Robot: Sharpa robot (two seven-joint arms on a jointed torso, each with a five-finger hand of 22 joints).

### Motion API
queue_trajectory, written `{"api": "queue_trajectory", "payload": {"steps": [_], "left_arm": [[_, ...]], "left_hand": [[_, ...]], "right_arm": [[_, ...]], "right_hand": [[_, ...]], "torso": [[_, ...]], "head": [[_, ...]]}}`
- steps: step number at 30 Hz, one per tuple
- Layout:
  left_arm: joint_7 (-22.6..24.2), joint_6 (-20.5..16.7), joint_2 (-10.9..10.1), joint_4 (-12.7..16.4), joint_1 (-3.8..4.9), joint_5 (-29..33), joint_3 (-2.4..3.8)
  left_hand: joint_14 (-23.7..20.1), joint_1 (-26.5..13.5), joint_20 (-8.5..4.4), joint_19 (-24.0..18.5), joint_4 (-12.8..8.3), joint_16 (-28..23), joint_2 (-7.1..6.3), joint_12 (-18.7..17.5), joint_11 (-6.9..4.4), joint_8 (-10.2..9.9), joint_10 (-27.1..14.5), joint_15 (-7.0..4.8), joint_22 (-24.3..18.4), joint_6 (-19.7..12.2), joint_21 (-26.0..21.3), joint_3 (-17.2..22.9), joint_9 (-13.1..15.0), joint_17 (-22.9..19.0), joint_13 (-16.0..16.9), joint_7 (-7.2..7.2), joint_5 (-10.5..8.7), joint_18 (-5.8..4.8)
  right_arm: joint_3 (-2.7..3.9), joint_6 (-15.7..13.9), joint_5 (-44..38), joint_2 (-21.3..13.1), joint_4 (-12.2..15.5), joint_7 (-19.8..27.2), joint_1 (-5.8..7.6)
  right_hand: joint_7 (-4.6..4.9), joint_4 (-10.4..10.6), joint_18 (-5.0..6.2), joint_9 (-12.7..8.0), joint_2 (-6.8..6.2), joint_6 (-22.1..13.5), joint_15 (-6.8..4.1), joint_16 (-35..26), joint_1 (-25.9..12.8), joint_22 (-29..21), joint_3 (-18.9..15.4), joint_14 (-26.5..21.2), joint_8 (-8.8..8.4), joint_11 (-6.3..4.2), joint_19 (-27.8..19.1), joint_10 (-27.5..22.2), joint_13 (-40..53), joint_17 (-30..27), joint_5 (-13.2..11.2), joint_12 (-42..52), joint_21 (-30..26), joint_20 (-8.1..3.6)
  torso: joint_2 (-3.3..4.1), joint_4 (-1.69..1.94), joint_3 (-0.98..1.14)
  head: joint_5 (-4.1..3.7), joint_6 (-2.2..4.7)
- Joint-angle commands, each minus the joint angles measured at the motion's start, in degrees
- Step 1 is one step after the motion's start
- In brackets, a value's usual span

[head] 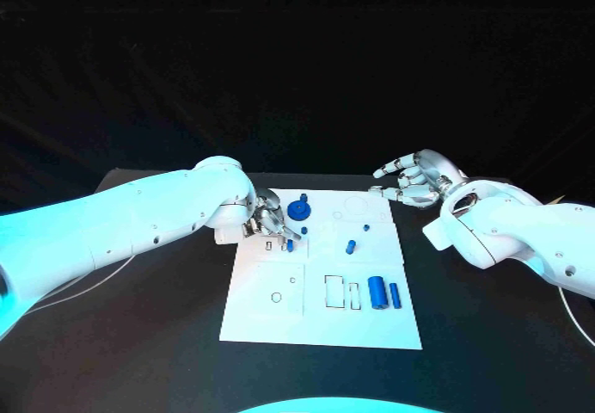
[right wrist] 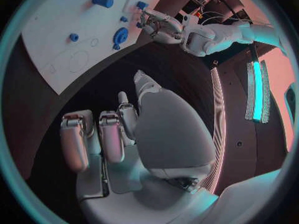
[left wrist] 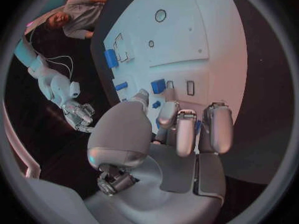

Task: Assemble the parts on the task board

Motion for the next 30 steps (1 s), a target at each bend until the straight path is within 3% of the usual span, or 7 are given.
{"api": "queue_trajectory", "payload": {"steps": [1, 30], "left_arm": [[0.1, 1.1, 0.2, 0.0, 0.04, 1.0, -0.04], [0.0, 1.7, 0.7, -0.5, -0.05, 1.8, -0.28]], "left_hand": [[5.5, 0.8, 0.21, 0.0, 0.0, 0.1, 0.31, -0.1, -0.13, 0.1, -0.1, 0.45, 0.7, 0.6, 0.0, -0.4, 0.2, 13.6, 0.2, -0.04, -0.14, -0.35], [5.6, 4.4, -0.12, 0.1, -0.2, 0.3, 1.75, -0.1, -0.90, 1.3, 0.3, -0.19, 1.1, 1.8, 0.2, 0.2, 2.4, 13.9, 0.6, -0.91, -0.14, -0.39]], "right_arm": [[0.01, 0.9, -0.7, 0.0, 0.0, 0.1, 0.00], [0.00, 1.4, -0.7, 0.4, -0.3, 0.1, -0.02]], "right_hand": [[0.04, 0.0, -0.55, -0.1, 0.42, -0.5, -0.26, -0.2, 0.2, 14.4, 0.4, 5.3, 0.20, -0.15, 5.5, 0.0, 2.0, 12.1, -0.3, 0.1, -0.1, -0.47], [0.03, 0.0, -0.54, -0.1, 0.50, -0.4, -0.27, -0.2, 0.2, 14.4, 0.5, 5.3, 0.37, -0.15, 5.4, 0.2, 2.1, 12.0, -0.3, 0.2, -0.2, -0.47]], "torso": [[-0.01, 0.02, 0.00], [-0.01, 0.03, 0.04]], "head": [[-0.06, -0.09], [-0.18, -0.65]]}}
